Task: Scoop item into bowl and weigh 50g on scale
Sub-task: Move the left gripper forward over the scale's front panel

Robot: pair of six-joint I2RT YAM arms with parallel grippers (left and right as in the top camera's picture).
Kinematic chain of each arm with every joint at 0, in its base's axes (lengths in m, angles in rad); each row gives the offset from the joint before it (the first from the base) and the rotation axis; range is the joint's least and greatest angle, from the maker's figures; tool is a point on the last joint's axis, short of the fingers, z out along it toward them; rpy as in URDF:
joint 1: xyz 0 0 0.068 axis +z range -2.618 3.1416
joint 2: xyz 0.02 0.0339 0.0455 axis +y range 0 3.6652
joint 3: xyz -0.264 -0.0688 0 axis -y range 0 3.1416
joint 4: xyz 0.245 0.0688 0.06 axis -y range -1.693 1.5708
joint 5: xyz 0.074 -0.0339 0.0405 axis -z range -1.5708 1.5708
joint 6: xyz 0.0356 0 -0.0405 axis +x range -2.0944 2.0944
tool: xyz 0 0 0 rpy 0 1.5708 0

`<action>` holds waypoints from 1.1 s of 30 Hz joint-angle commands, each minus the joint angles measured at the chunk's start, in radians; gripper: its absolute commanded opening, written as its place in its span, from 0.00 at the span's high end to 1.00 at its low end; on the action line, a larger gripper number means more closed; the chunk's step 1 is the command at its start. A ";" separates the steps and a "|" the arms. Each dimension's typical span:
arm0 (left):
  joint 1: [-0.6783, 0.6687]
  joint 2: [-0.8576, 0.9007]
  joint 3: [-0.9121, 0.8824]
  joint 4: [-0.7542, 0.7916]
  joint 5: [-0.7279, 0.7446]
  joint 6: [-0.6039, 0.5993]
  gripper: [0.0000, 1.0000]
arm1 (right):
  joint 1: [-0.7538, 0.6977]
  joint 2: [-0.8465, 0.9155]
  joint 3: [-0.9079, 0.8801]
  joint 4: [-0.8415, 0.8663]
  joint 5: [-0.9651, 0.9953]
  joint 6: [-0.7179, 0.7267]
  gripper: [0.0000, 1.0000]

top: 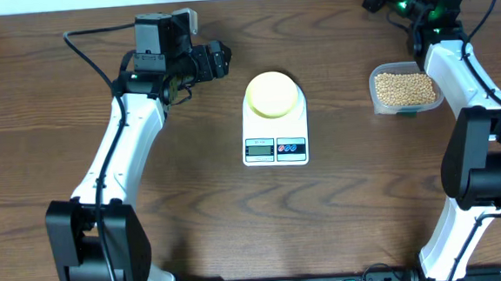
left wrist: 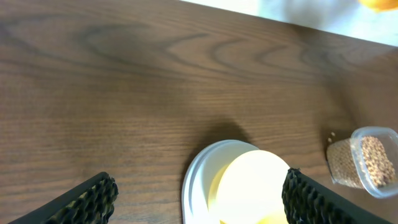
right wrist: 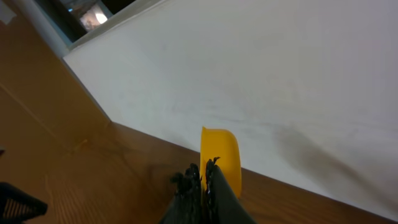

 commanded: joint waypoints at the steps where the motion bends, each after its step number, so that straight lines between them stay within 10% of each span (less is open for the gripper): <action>1: -0.005 -0.078 0.019 -0.002 0.029 0.074 0.13 | 0.003 -0.005 0.019 -0.011 -0.007 -0.012 0.99; 18: -0.275 -0.161 0.019 -0.146 -0.368 0.137 0.13 | 0.002 -0.005 0.019 -0.087 -0.007 -0.020 0.99; 33: -0.349 -0.156 0.019 -0.248 -0.392 0.155 0.13 | 0.002 -0.005 0.019 -0.106 -0.006 -0.058 0.99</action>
